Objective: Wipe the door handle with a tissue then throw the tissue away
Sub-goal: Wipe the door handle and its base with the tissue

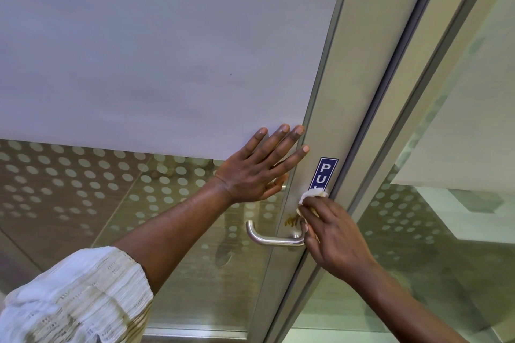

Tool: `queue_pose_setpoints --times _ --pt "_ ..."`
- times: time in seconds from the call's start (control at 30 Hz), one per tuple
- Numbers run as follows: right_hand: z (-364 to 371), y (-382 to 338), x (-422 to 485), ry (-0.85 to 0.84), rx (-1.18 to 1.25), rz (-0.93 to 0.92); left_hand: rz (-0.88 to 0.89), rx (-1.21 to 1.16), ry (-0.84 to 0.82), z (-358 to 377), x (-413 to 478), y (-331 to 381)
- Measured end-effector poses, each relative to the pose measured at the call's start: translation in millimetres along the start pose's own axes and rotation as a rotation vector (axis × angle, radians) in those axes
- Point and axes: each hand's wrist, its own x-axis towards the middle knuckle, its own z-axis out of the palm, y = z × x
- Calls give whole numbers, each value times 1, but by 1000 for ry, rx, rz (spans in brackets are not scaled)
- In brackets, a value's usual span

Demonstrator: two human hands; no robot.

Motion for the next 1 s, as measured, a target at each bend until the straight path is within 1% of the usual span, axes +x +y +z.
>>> queue_pose_setpoints --times 0.13,0.2,0.27,0.33,0.37,0.5,0.57,0.6,0.73,0.87,1.0 --pt "3 -5 -8 -139 -62 -39 6 4 -4 0 0 -1" --pt "3 -8 -4 -167 -70 -80 6 16 -3 -1 -1 -2" --pt "1 -9 1 -155 -78 -120 2 11 -4 -2 0 -2" --pt "-1 -6 0 -142 -38 -97 0 9 -3 -3 0 0" --pt "0 -3 -5 -126 13 -53 0 9 -1 -4 0 0" --pt "10 2 -29 -17 246 220 3 13 6 -4 1 -2" --pt "19 -6 -32 36 282 279 2 20 5 -3 1 -2" --pt "23 -11 -29 53 283 270 1 19 6 -3 1 -1" --pt "32 -24 -11 42 200 131 2 18 2 -4 1 -1" --pt "39 -21 -21 55 232 168 4 10 -8 -4 2 -1" --pt "43 -18 -34 119 289 253 1 20 -10 -3 0 -2"
